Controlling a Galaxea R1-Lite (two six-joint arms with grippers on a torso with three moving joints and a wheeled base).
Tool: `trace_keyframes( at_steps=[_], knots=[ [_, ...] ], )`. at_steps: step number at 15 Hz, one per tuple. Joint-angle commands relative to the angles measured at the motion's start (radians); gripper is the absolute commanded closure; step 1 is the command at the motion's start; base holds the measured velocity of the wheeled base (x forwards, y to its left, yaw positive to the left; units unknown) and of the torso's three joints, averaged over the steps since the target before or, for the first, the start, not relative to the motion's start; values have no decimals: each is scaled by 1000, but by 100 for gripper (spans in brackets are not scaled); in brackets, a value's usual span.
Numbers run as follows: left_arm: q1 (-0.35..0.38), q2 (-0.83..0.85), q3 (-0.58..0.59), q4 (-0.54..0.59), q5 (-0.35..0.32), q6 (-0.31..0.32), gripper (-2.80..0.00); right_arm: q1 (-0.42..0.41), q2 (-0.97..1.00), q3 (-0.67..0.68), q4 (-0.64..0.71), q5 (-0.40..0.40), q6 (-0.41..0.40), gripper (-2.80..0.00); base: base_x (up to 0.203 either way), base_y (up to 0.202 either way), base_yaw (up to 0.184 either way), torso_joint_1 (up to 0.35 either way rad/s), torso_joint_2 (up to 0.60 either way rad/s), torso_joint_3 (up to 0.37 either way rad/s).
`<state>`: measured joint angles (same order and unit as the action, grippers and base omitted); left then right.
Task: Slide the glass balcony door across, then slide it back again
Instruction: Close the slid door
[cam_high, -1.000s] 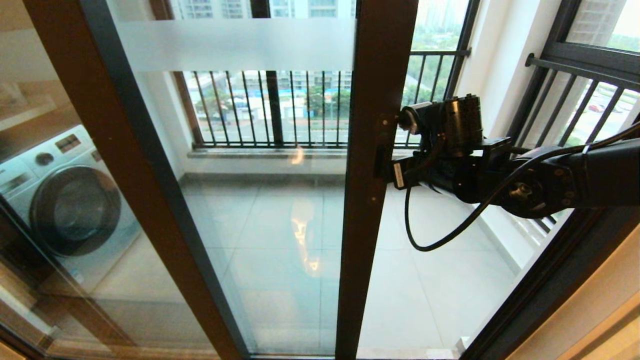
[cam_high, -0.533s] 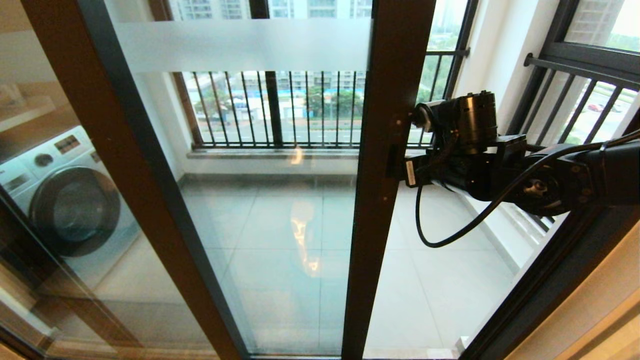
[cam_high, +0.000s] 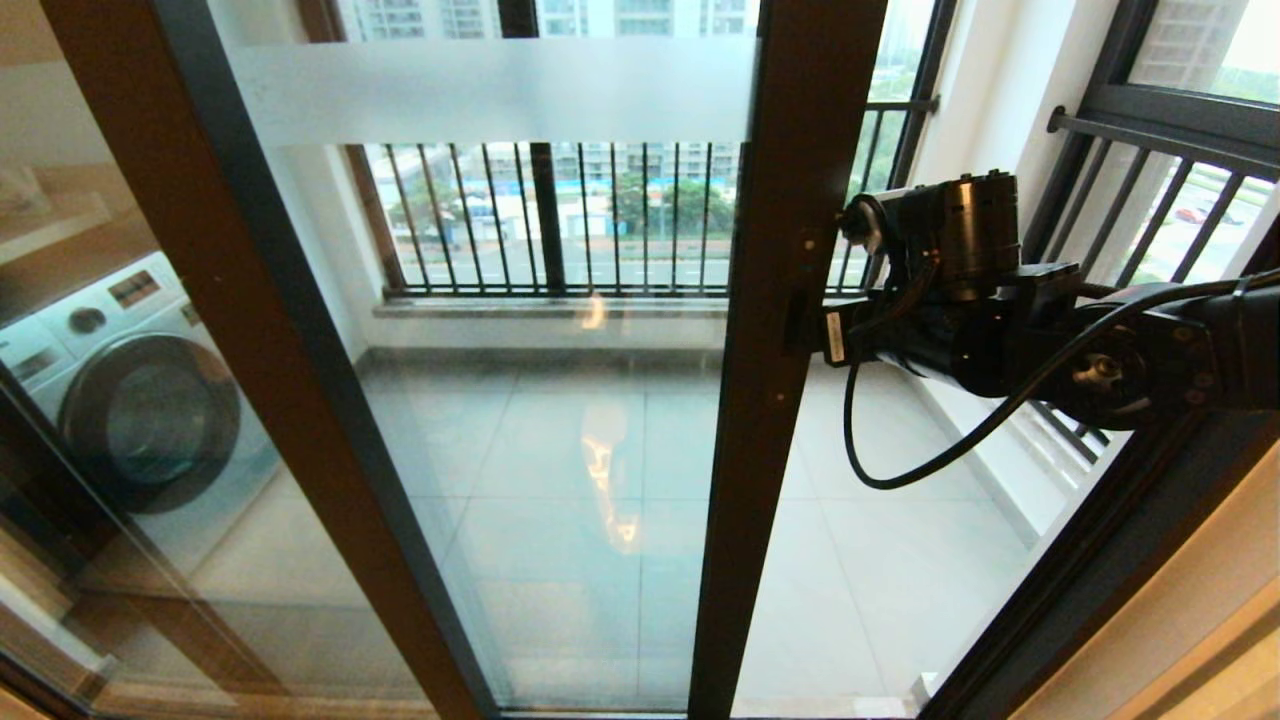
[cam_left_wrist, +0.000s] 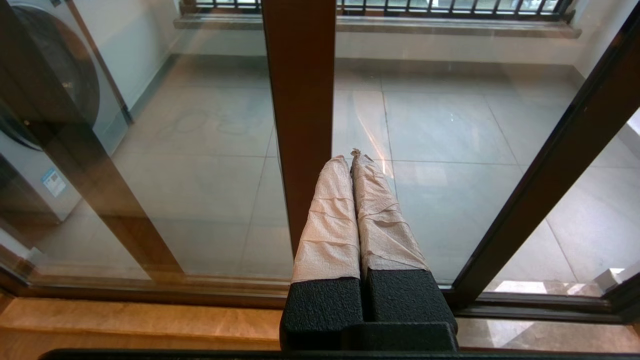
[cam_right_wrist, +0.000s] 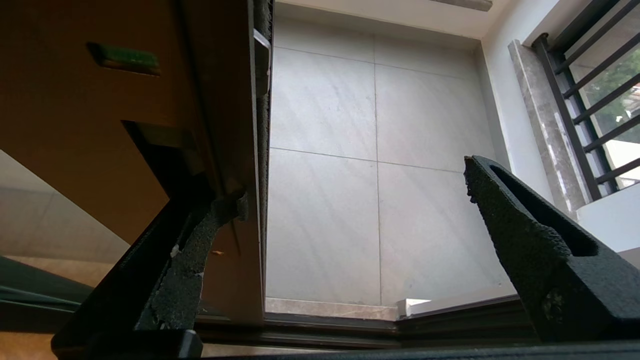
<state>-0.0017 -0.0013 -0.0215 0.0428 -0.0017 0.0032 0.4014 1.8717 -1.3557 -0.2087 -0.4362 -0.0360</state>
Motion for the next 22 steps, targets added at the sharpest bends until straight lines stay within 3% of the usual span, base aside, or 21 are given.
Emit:
trace_keyframes(
  at_steps=[1,22],
  knots=[
    [0,0,0,0,0,0,0,-3,1,1,2,-1,-1,-280,0,0,0,0,0,0],
    [0,0,0,0,0,0,0,-80,-12,24,5,2,-24,-280,0,0,0,0,0,0]
  ],
)
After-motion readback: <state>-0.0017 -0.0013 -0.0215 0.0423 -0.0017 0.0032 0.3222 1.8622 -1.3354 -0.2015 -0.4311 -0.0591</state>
